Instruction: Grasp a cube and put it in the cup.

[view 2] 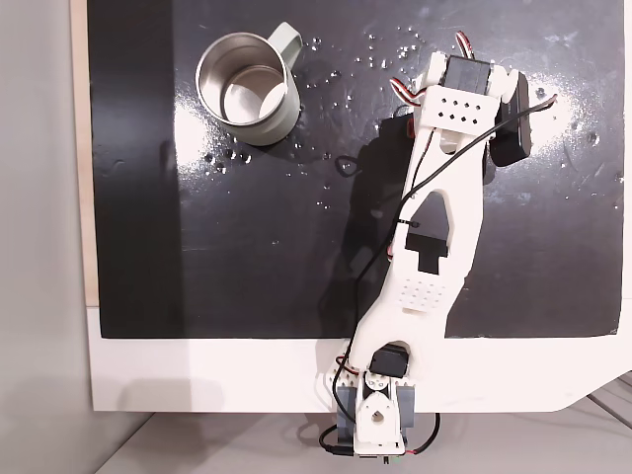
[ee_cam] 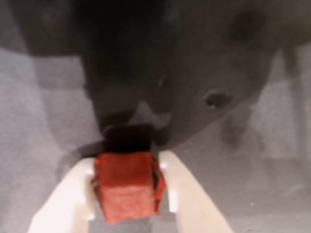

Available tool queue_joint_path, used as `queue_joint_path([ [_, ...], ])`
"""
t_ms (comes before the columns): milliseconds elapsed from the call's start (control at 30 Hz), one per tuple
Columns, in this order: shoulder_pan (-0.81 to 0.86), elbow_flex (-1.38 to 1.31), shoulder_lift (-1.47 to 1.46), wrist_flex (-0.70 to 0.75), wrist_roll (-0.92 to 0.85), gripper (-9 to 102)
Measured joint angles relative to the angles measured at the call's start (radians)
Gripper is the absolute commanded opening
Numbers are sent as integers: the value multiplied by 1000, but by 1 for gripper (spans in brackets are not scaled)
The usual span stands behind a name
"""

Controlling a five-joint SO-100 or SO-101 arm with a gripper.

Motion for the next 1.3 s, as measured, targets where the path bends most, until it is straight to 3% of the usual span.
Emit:
queue_joint_path([
  [300,-11,-51,-2,35,0,8],
  [667,-54,-229,8,196,40,8],
  [1300,-140,-32,589,225,61,9],
])
